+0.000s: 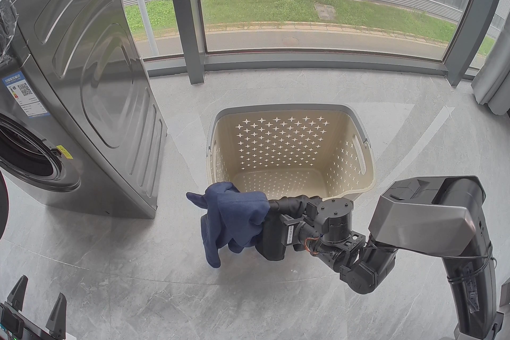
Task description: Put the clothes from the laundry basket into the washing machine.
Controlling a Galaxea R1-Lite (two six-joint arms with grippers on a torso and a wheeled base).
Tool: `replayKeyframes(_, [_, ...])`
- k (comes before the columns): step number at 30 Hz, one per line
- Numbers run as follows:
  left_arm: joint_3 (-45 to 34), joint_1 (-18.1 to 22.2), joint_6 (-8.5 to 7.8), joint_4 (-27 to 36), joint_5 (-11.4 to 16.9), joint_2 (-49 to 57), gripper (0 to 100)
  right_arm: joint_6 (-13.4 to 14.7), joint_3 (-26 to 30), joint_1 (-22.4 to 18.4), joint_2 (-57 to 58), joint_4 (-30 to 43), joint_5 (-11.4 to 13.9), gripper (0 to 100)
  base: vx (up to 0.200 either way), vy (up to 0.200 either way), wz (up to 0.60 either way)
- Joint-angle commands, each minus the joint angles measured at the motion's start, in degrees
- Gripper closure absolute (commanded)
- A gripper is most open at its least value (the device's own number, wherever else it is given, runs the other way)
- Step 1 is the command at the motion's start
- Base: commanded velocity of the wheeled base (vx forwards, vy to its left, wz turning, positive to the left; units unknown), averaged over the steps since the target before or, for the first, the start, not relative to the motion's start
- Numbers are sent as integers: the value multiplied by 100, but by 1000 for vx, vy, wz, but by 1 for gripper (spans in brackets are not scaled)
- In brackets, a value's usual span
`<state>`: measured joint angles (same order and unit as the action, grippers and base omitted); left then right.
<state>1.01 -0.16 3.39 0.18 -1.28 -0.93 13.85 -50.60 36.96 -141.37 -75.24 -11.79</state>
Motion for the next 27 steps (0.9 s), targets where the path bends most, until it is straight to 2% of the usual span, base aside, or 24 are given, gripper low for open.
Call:
replayKeyframes(1, [-101, -2, 4, -1, -4, 93, 0, 4, 138, 118, 101, -122, 1, 100, 0, 0, 0])
replayKeyframes(5, [-101, -2, 21, -1, -4, 93, 0, 13, 516, 180, 593, -202, 19, 100, 0, 0, 0])
replayKeyframes(10, [-101, -2, 21, -1, -4, 93, 0, 30, 1228, 180, 1885, -193, 71, 100, 0, 0, 0])
replayKeyframes(12, [-101, -2, 21, -1, -4, 93, 0, 39, 1351, 180, 2202, -175, 98, 100, 0, 0, 0])
replayKeyframes(14, [-101, -2, 21, -1, -4, 93, 0, 65, 1729, 127, 3098, -96, 221, 100, 0, 0, 0])
replayKeyframes(17, [-92, -2, 21, -1, -13, 93, 0, 57, 2239, 153, 3889, -105, 397, 100, 0, 0, 0])
replayKeyframes(18, [-92, -2, 13, -1, -13, 93, 0, 57, 2239, 153, 3889, -105, 397, 100, 0, 0, 0])
replayKeyframes(20, [-101, -2, 13, -1, -13, 93, 0, 13, 2705, 197, 4645, -96, 511, 100, 0, 0, 0])
replayKeyframes(24, [-101, -2, 13, -1, -13, 93, 0, -23, 2731, 206, 5014, 1, 651, 100, 0, 0, 0])
replayKeyframes(26, [-92, -2, 13, -1, -13, 93, 0, -233, 2802, 241, 5181, 106, 687, 100, 0, 0, 0])
replayKeyframes(27, [-92, -2, 13, -1, -13, 93, 0, -233, 2802, 241, 5181, 106, 687, 100, 0, 0, 0])
